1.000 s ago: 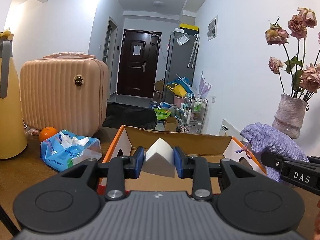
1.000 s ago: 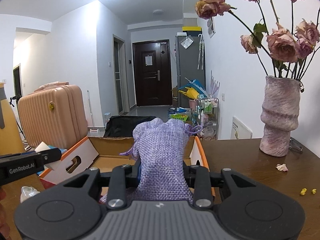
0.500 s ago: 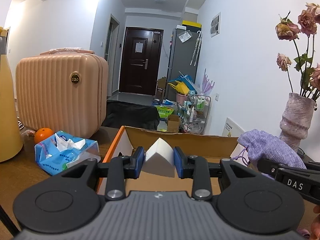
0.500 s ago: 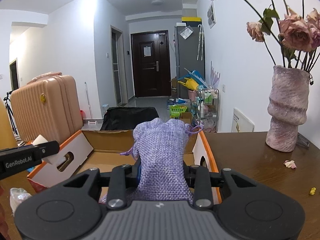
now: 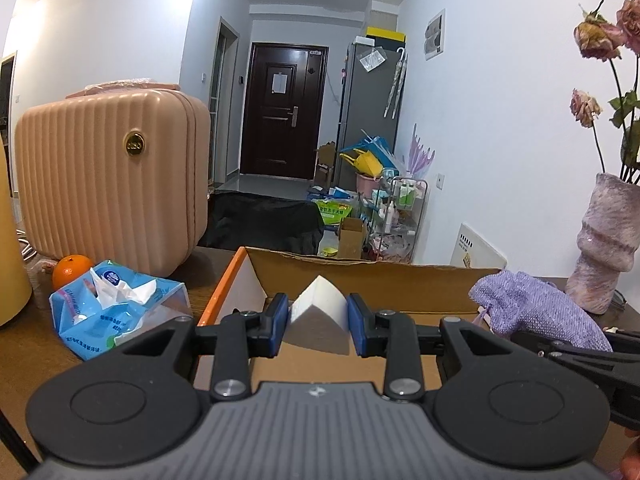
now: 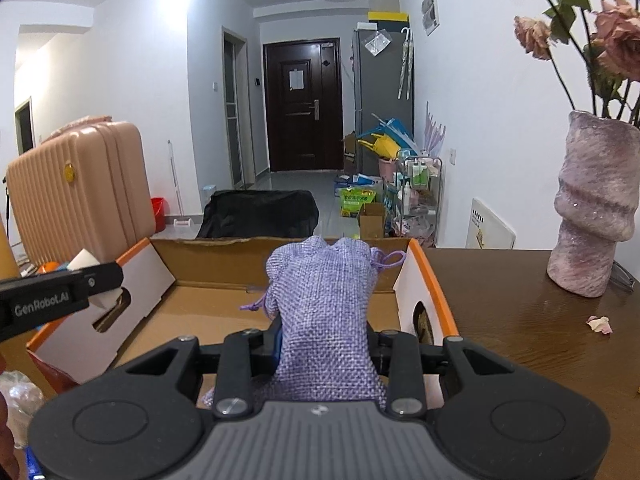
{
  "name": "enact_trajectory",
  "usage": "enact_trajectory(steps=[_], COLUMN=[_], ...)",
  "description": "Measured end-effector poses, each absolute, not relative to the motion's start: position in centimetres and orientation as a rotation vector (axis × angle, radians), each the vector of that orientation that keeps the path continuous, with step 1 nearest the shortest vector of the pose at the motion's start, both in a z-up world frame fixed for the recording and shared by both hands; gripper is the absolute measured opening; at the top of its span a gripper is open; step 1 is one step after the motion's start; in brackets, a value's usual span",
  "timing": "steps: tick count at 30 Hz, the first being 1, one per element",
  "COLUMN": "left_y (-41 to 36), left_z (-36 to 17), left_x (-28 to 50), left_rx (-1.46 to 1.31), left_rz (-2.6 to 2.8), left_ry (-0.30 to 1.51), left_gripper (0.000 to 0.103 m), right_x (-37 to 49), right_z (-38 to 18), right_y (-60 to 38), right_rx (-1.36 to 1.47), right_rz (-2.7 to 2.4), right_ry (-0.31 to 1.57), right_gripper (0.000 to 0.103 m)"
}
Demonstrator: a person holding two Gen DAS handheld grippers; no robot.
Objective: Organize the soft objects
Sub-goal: 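Lower the purple pouch into the cardboard box and open the right gripper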
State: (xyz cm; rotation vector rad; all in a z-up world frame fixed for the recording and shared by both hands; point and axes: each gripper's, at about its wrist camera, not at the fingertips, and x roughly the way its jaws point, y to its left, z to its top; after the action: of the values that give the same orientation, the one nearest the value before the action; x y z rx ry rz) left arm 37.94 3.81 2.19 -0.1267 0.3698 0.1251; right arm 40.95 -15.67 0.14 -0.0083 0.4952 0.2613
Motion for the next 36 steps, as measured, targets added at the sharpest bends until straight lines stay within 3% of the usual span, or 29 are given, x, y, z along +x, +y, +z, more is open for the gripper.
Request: enact_trajectory(steps=[28, 34, 36], left_y=[3.9, 3.9, 4.0], left_z=[-1.3, -1.3, -1.3], left_x=[41.3, 41.2, 41.2], left_rx=[-0.062, -0.065, -0.068], left_rz=[0.134, 0.133, 0.134], left_ry=[0.460, 0.454, 0.451], left_gripper=[0.034, 0.037, 0.042], right_x=[41.9, 41.2, 41.3], right_z=[-2.7, -2.7, -2.6], right_y=[-14.8, -14.1, -14.3], right_rx=[-0.063, -0.107, -0.094], right_rz=[0.215, 0.205, 0.204], right_ry=[0.512, 0.486, 0.490], right_gripper=[0.036, 0.040, 0.043])
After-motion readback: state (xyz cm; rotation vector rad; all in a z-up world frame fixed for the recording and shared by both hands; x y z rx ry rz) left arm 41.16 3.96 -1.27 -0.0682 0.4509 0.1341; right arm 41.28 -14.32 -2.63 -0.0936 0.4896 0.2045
